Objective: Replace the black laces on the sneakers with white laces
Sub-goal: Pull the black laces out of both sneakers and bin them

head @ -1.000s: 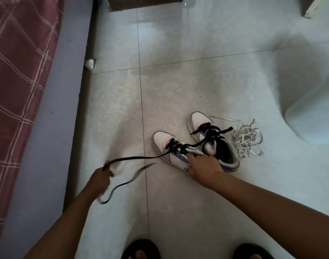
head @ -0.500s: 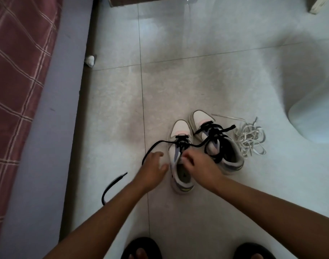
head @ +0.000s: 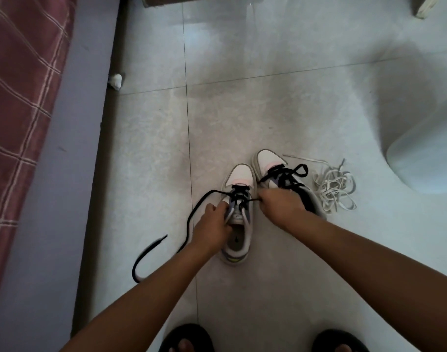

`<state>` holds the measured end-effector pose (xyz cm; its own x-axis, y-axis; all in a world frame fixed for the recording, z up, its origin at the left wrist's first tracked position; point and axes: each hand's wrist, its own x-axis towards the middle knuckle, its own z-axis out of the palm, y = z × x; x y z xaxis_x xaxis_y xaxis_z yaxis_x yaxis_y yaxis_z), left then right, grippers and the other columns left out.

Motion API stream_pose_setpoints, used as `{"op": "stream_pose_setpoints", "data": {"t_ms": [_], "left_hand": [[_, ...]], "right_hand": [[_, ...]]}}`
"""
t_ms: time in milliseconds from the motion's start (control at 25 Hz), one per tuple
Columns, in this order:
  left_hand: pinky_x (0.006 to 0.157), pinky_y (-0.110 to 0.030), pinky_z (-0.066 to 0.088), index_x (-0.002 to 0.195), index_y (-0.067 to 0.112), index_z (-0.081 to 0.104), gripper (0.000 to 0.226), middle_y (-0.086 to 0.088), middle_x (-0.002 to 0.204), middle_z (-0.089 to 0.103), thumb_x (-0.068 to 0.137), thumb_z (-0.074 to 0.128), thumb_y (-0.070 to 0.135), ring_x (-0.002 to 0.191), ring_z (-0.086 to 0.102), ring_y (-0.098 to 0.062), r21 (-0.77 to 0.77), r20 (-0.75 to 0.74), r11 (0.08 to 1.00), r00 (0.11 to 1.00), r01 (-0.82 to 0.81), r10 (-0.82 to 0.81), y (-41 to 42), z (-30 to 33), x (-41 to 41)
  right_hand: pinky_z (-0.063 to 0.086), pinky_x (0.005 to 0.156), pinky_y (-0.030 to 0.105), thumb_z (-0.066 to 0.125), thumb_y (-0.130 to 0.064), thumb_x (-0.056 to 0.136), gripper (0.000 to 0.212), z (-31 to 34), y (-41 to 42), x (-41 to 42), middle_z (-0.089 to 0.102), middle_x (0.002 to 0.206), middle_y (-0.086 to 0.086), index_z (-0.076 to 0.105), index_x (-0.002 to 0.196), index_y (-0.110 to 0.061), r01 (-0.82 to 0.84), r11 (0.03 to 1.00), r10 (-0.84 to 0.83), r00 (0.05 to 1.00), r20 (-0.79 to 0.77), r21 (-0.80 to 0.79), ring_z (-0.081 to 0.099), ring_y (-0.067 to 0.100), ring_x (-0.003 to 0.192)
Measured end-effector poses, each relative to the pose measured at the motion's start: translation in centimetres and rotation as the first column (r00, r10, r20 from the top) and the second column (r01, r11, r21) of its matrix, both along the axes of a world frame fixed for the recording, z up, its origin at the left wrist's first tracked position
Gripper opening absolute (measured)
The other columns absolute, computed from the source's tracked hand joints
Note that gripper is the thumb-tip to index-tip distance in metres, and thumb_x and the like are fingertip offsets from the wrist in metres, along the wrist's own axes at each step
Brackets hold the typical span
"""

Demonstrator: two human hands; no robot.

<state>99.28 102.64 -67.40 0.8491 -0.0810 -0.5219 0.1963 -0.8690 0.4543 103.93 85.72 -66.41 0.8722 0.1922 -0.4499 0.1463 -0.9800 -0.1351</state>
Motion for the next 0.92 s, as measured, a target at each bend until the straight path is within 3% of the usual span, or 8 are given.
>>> {"op": "stream_pose_setpoints", "data": {"t_ms": [120, 240, 360, 480, 560, 640, 800, 920], "left_hand": [[0.086, -0.039, 0.048, 0.132, 0.019, 0.042, 0.048, -0.013, 0.126, 0.042, 0.087, 0.057, 0.014, 0.104, 0.054, -0.031, -0.010, 0.001, 1.000, 1.000, -0.009, 0.009, 0.3, -0.1, 0.1], [0.089, -0.037, 0.047, 0.134, 0.021, 0.043, 0.050, -0.013, 0.124, 0.044, 0.087, 0.057, 0.011, 0.108, 0.053, -0.030, -0.037, 0.005, 0.999, 1.000, -0.006, 0.007, 0.9, -0.2, 0.3], [0.089, -0.034, 0.045, 0.135, 0.025, 0.045, 0.051, -0.013, 0.122, 0.045, 0.088, 0.054, 0.008, 0.109, 0.051, -0.029, -0.027, 0.026, 1.000, 1.000, 0.004, -0.003, 2.4, -0.3, 1.0], [0.091, -0.036, 0.044, 0.135, 0.020, 0.044, 0.046, -0.013, 0.126, 0.044, 0.091, 0.051, 0.010, 0.113, 0.048, -0.029, 0.022, 0.083, 0.999, 0.996, -0.045, 0.043, 2.8, -0.1, 0.7], [0.089, -0.038, 0.042, 0.124, 0.010, 0.050, 0.034, -0.014, 0.121, 0.047, 0.091, 0.053, 0.015, 0.110, 0.048, -0.030, 0.032, 0.245, 0.990, 0.961, -0.139, 0.127, 1.9, 0.1, -0.4], [0.082, -0.039, 0.042, 0.108, 0.004, 0.055, 0.025, -0.015, 0.107, 0.052, 0.088, 0.056, 0.019, 0.099, 0.050, -0.031, 0.047, 0.388, 0.988, 0.914, -0.146, 0.116, 0.7, 0.4, -1.7], [0.078, -0.037, 0.041, 0.113, 0.003, 0.054, 0.039, -0.014, 0.103, 0.055, 0.086, 0.061, 0.030, 0.096, 0.053, -0.029, 0.156, 0.385, 0.983, 0.922, -0.100, 0.033, -0.7, 0.6, -2.9], [0.059, -0.037, 0.048, 0.094, -0.002, 0.063, 0.039, -0.017, 0.082, 0.059, 0.070, 0.080, 0.025, 0.073, 0.060, -0.033, 0.141, 0.450, 0.984, 0.892, -0.108, 0.033, -1.1, 1.0, -3.2]], "right_hand": [[0.038, 0.071, 0.028, 0.053, -0.015, 0.090, 0.020, 2.7, 1.3, 3.4, 0.065, 0.106, 0.012, 0.063, 0.106, -0.009, 0.115, 0.899, -0.202, 0.965, 0.168, 0.422, 0.060, 0.030, 0.097], [0.034, 0.090, 0.009, 0.060, -0.007, 0.087, 0.039, 5.1, 3.3, 5.2, 0.054, 0.129, 0.007, 0.057, 0.126, -0.009, -0.068, 0.673, -0.177, 0.952, 0.250, 0.736, 0.051, 0.015, 0.117], [0.032, 0.103, 0.016, 0.059, -0.006, 0.088, 0.049, 4.1, 3.3, 4.2, 0.044, 0.142, 0.006, 0.047, 0.135, -0.011, -0.119, 0.710, -0.089, 0.962, 0.257, 0.694, 0.039, 0.010, 0.129], [0.044, 0.082, 0.032, 0.058, -0.022, 0.091, 0.020, 1.1, 2.7, 1.0, 0.063, 0.107, 0.010, 0.059, 0.108, -0.011, 0.188, 0.837, -0.197, 0.980, -0.037, 0.514, 0.058, 0.026, 0.102], [0.044, 0.077, 0.031, 0.061, -0.029, 0.089, 0.021, -0.6, 3.3, -0.9, 0.063, 0.096, 0.008, 0.060, 0.099, -0.010, 0.366, 0.809, -0.279, 0.928, -0.246, 0.461, 0.059, 0.024, 0.093], [0.043, 0.072, 0.029, 0.063, -0.030, 0.088, 0.023, -1.1, 4.3, -1.6, 0.062, 0.085, 0.005, 0.064, 0.092, -0.007, 0.453, 0.740, -0.353, 0.890, -0.288, 0.496, 0.059, 0.020, 0.083], [0.029, 0.047, 0.017, 0.062, -0.024, 0.089, 0.033, -0.8, 5.2, -1.0, 0.050, 0.051, -0.002, 0.062, 0.058, -0.012, 0.516, 0.690, -0.396, 0.856, -0.332, 0.508, 0.043, 0.006, 0.048], [0.027, 0.041, 0.012, 0.055, -0.014, 0.094, 0.047, -0.7, 5.4, -1.0, 0.040, 0.050, -0.005, 0.044, 0.049, -0.019, 0.570, 0.651, -0.390, 0.818, -0.422, 0.502, 0.035, 0.004, 0.048]]}}
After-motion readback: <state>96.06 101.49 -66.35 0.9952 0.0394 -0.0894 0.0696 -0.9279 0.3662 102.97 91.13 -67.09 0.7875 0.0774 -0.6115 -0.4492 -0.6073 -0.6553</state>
